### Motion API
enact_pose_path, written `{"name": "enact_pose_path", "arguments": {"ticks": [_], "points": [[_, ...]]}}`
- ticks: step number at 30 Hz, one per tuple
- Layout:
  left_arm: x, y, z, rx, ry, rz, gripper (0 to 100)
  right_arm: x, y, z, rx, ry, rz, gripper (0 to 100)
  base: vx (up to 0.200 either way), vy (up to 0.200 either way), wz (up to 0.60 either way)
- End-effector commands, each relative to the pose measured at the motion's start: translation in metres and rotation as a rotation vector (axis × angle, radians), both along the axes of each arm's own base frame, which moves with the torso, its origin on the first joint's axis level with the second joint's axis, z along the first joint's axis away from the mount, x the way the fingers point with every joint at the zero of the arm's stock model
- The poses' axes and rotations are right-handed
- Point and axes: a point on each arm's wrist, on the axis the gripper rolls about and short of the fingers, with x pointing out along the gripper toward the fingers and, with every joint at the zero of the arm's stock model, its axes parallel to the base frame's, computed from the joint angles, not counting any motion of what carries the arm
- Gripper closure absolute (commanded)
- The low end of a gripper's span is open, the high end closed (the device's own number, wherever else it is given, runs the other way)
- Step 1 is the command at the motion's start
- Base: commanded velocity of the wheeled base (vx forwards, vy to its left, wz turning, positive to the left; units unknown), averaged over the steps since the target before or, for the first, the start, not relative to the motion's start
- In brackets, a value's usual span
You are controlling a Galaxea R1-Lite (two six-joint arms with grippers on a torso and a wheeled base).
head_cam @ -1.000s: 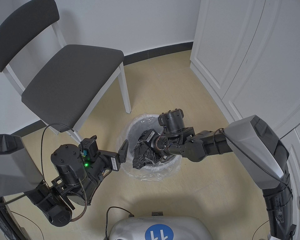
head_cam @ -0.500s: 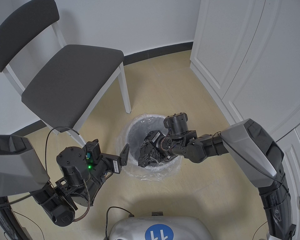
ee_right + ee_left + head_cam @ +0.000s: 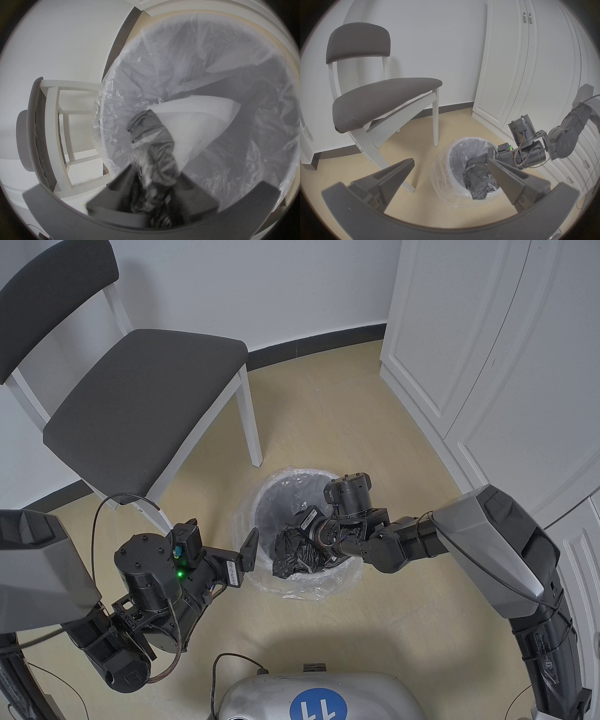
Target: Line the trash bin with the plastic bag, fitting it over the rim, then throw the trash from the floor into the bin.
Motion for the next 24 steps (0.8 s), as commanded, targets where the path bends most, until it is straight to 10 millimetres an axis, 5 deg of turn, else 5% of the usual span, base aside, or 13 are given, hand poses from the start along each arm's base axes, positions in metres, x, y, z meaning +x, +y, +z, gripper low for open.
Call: {"name": "enact_pose_path", "arguments": {"ticks": [1, 16, 24], "points": [[0.0, 0.0, 0.0, 0.001, 0.001, -0.001, 0, 0.0, 0.001, -0.003, 0.0, -0.001, 0.001, 0, 0.0, 0.0, 0.0], [-0.001, 0.0, 0.0, -0.001, -0.001, -0.001, 0, -0.005, 0.006, 0.003, -0.023, -0.03, -0.024, 0, 0.0, 0.0, 0.0], [-0.002, 0.001, 0.002, -0.003, -0.007, -0.001, 0, -0.016, 0.007, 0.012, -0.2, -0.166, -0.05, 0, 0.0, 0.0, 0.0]]}}
